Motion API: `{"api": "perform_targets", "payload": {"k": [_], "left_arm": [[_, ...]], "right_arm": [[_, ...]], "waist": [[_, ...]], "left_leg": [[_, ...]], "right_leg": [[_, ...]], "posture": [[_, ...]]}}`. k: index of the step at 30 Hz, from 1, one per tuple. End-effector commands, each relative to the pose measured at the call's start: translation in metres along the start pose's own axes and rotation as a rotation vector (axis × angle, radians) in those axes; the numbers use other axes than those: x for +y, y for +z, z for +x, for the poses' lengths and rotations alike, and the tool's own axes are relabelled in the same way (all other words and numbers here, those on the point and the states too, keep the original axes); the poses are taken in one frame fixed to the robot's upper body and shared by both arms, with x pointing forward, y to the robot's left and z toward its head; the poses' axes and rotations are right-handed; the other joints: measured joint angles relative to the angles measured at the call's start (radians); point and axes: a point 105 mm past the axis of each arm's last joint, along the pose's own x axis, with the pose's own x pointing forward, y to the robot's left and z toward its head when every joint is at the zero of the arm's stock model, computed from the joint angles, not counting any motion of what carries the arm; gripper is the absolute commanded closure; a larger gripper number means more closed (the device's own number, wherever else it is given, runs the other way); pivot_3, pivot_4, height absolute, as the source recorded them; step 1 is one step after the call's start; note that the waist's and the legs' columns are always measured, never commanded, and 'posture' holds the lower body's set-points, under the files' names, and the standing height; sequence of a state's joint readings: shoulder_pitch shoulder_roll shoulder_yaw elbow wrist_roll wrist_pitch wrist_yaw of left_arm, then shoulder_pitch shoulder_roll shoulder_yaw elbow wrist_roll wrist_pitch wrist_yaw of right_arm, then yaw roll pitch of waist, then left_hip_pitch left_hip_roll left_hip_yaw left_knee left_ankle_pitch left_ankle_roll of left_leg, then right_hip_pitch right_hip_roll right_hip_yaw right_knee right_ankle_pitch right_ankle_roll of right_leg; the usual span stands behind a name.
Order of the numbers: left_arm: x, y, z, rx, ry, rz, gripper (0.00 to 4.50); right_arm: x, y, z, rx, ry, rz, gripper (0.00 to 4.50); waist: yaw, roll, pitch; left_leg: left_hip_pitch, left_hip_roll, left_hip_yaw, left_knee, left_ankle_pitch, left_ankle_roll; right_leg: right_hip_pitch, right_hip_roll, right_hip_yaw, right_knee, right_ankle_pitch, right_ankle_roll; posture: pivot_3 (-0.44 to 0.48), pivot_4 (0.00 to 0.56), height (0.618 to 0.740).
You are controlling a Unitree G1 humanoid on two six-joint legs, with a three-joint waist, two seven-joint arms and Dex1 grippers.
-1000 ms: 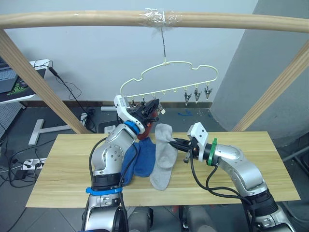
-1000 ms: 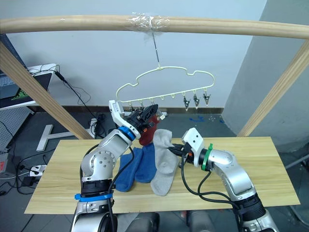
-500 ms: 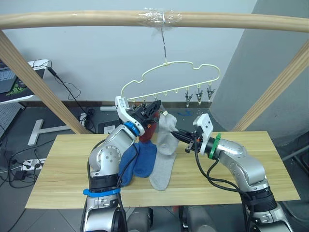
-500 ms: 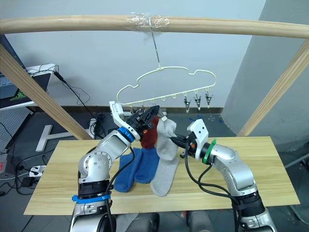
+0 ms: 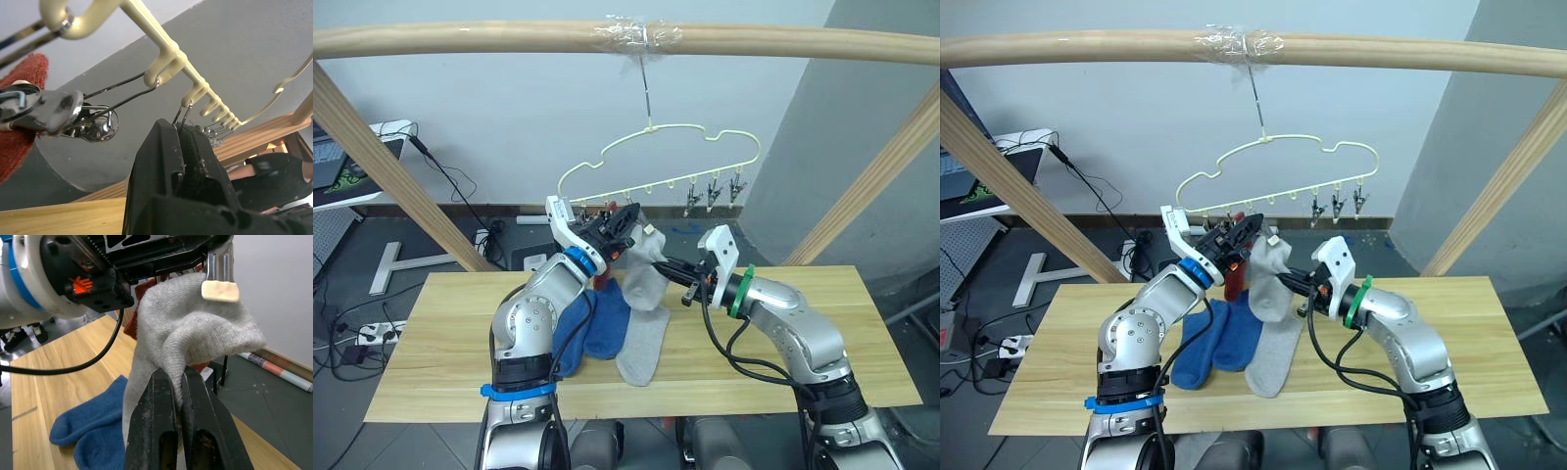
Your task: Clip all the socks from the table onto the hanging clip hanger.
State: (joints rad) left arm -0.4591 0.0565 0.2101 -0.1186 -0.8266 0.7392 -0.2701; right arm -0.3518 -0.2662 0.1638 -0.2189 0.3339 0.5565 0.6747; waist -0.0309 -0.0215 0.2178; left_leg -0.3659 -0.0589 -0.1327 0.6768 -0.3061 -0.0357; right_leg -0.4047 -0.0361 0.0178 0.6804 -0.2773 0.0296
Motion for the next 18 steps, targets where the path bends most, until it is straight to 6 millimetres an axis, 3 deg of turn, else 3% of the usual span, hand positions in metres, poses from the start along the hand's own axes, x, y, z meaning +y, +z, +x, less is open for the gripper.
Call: {"api": "perform_targets", "payload": {"k": [1,4,18], "left_arm": [[-0.009,0.006,-0.001,-0.021,-0.028,0.019,4.5],[-0.009,0.008,-0.004,-0.03,-0.03,0.023,4.5],[-0.013,0.011,-0.01,-0.036,-0.045,0.018,0.12]], "right_arm": [[0.002,0.011,0.003,-0.039,0.011,-0.038,4.47],[0.002,0.011,0.003,-0.04,0.008,-0.041,4.47],[-0.015,-0.003,0.004,0.005,-0.073,-0.068,4.5]], "waist": [[0.0,0.0,0.0],[0.0,0.0,0.0],[0.001,0.0,0.0]], "left_leg": [[0.0,0.0,0.0,0.0,0.0,0.0],[0.0,0.0,0.0,0.0,0.0,0.0],[0.0,0.0,0.0,0.0,0.0,0.0]], "right_leg": [[0.0,0.0,0.0,0.0,0.0,0.0],[0.0,0.0,0.0,0.0,0.0,0.0],[0.0,0.0,0.0,0.0,0.0,0.0]], "posture": [[-0.04,0.196,0.74],[-0.036,0.194,0.74],[-0.032,0.194,0.74]]}}
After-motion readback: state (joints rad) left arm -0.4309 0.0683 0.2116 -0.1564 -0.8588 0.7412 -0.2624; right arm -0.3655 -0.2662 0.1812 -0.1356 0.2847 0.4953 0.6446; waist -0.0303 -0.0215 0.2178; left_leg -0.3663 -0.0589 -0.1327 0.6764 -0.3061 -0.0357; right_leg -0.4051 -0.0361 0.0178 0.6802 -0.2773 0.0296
